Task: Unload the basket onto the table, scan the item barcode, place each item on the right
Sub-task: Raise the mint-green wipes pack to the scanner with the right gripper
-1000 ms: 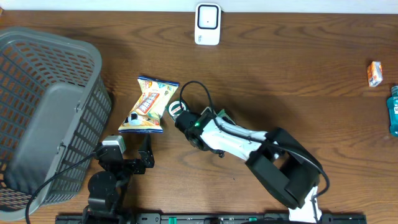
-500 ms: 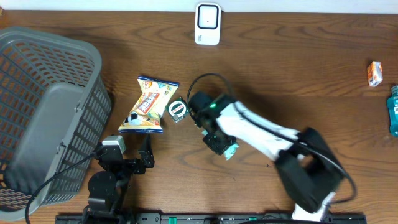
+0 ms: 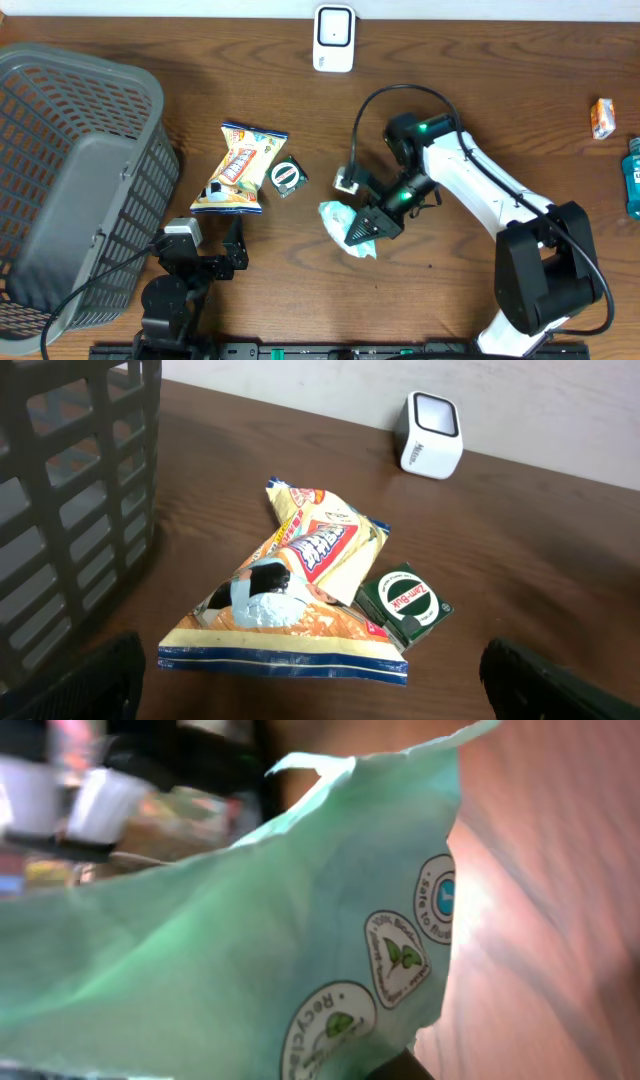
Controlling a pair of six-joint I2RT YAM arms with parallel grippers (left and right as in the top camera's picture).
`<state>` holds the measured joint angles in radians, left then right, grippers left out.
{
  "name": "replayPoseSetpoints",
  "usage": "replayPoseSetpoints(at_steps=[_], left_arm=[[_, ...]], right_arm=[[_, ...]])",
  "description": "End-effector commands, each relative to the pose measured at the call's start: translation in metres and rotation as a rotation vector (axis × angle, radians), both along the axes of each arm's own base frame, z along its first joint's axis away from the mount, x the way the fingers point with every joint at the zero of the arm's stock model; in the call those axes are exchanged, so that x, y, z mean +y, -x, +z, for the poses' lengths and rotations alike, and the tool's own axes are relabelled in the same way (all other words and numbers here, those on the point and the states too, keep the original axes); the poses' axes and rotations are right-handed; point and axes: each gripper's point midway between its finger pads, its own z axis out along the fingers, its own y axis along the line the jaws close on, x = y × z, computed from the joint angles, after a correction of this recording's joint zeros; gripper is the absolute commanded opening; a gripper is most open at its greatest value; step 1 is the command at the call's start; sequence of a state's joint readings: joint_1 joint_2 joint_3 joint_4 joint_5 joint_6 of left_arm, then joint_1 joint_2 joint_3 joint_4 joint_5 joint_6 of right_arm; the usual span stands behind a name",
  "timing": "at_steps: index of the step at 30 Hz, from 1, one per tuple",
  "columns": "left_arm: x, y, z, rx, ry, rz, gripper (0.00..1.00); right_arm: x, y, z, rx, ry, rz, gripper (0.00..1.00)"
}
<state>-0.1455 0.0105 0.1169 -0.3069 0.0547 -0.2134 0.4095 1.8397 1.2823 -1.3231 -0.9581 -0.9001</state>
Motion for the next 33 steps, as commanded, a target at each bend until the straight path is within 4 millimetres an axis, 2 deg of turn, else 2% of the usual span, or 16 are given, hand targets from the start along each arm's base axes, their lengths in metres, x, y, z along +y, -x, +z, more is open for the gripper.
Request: replayPoseSetpoints(at_steps=[1, 5, 10, 33], left_arm=[[0.0, 0.001, -0.013, 0.038, 0.0, -0.003, 0.98], [0.0, 0.001, -0.013, 0.038, 0.0, -0.003, 0.98], [0.0, 0.001, -0.013, 0.038, 0.0, -0.003, 0.98], [0.0, 0.001, -0.013, 0.038, 0.0, -0.003, 0.98]], right_arm=[[0.018, 0.002, 0.028, -0.144, -0.377, 0.077, 0.01], [0.022, 0.004, 0.036, -0.183, -0.478, 0.078, 0.01], [0.024, 0.002, 0.041, -0.199, -0.52, 0.073, 0.01], [0.021, 0.004, 0.038, -0.246, -0.528, 0.106, 0.01]])
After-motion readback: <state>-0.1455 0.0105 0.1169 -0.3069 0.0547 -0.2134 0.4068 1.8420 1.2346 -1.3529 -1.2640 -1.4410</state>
